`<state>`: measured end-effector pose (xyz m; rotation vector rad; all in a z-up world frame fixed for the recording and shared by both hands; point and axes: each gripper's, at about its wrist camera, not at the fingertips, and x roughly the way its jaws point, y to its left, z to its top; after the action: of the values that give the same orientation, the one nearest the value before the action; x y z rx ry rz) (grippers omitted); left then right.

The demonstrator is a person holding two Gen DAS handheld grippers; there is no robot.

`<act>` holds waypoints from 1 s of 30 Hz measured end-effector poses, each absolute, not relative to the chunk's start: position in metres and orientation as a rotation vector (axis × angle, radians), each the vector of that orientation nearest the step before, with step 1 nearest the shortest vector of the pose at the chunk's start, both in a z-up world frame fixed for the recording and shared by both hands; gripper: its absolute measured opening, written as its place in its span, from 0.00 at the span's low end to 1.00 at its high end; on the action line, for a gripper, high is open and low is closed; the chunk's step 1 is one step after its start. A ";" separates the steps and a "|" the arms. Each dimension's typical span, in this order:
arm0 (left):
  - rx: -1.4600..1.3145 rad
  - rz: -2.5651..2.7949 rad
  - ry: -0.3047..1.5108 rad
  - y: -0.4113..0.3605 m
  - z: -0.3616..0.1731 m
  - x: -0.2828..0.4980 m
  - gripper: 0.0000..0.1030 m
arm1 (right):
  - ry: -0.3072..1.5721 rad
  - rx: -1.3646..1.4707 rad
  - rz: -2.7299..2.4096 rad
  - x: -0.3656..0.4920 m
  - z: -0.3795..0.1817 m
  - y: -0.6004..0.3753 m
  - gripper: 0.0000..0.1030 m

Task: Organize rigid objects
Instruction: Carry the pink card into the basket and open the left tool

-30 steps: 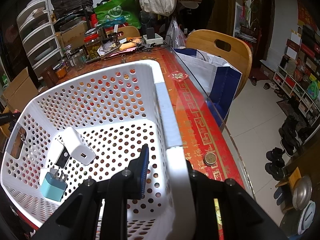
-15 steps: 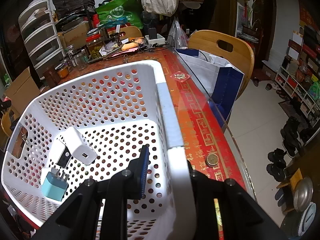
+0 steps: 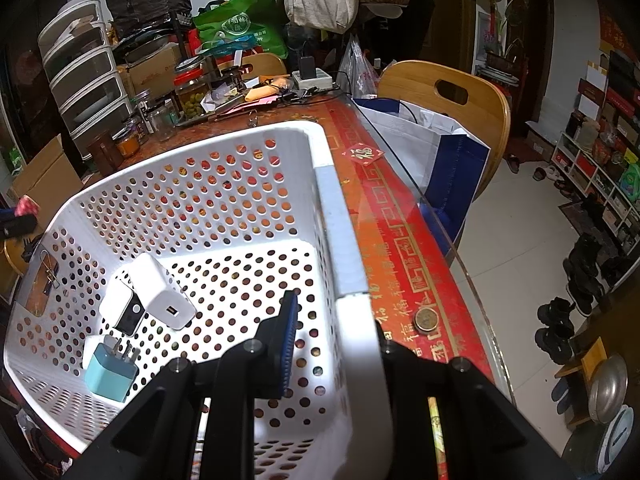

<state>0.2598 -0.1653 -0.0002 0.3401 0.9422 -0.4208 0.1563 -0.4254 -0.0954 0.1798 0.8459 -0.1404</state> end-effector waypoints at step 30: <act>0.487 -0.654 1.076 -0.243 -0.055 0.243 0.60 | 0.852 0.179 -0.137 0.156 -0.096 -0.422 0.21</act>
<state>0.2432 -0.2432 -0.0551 0.4871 1.0755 -0.6539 0.1561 -0.4225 -0.0962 0.1786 0.8520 -0.1372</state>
